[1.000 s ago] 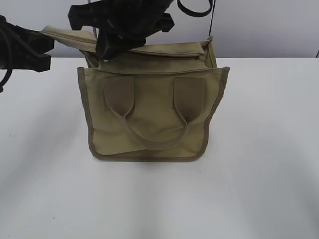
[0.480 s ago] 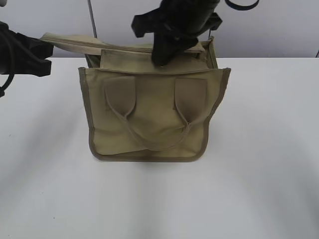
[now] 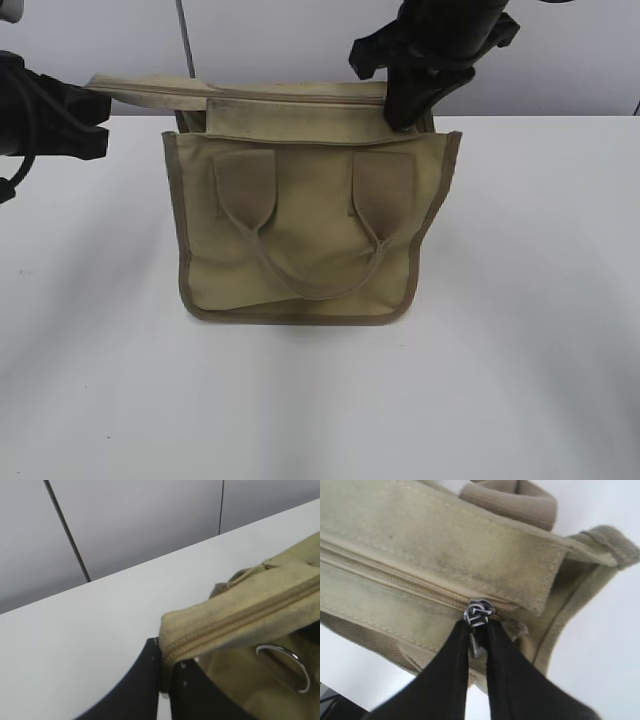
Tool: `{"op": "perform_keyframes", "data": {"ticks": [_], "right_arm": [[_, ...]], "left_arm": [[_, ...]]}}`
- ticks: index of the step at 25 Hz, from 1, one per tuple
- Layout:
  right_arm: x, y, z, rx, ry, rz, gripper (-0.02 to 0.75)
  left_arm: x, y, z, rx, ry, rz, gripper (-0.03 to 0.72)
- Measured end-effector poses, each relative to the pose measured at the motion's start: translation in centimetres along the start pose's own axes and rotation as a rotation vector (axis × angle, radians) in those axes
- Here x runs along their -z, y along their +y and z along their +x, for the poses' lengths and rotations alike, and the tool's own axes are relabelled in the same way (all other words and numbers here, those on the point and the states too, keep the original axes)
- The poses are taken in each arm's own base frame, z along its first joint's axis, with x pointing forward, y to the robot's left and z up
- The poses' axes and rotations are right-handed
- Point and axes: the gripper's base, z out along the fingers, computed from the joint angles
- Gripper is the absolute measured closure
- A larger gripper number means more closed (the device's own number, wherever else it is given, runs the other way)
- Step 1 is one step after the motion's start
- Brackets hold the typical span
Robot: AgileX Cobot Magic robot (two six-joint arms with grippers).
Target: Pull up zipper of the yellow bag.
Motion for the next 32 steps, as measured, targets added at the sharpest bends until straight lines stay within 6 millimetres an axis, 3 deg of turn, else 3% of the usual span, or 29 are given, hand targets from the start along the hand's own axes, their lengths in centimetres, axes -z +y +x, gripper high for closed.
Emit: {"op": "perform_keyframes", "data": {"ticks": [6,10,13,15,19,21,23,28,32], "right_arm": [[0.0,-0.4,0.0,0.014,0.004,0.040,0.685],[0.1,-1.7,0.2,0.014,0.016,0.095,0.745],[0.2,-1.9,0.2,0.008,0.016,0.077,0.697],[0.2,-1.6,0.2,0.018,0.012,0.048,0.587],[1.3,-1.2,0.3,0.030,-0.015,0.029,0.327],[2.8,-1.0,0.5,0.036,-0.047,0.035,0.270],[5.2,-0.7,0.9,0.045,-0.099,0.047,0.248],[12.2,0.0,3.2,0.068,-0.252,0.107,0.235],[16.7,0.6,8.0,0.077,-0.352,0.156,0.235]], "left_arm": [[0.0,0.0,-0.1,-0.001,-0.010,0.004,0.665],[0.0,0.1,0.1,0.009,0.006,-0.006,0.665],[0.0,0.1,0.1,0.013,0.008,-0.008,0.648],[0.0,0.2,0.1,0.014,0.011,-0.010,0.568],[0.4,0.4,0.3,0.037,0.054,-0.038,0.237],[1.3,0.7,0.3,0.051,0.089,-0.073,0.119],[2.7,1.0,0.2,0.082,0.138,-0.119,0.090],[7.8,1.6,0.2,0.213,0.265,-0.225,0.118],[11.9,1.0,0.8,0.277,0.377,-0.228,0.125]]}}
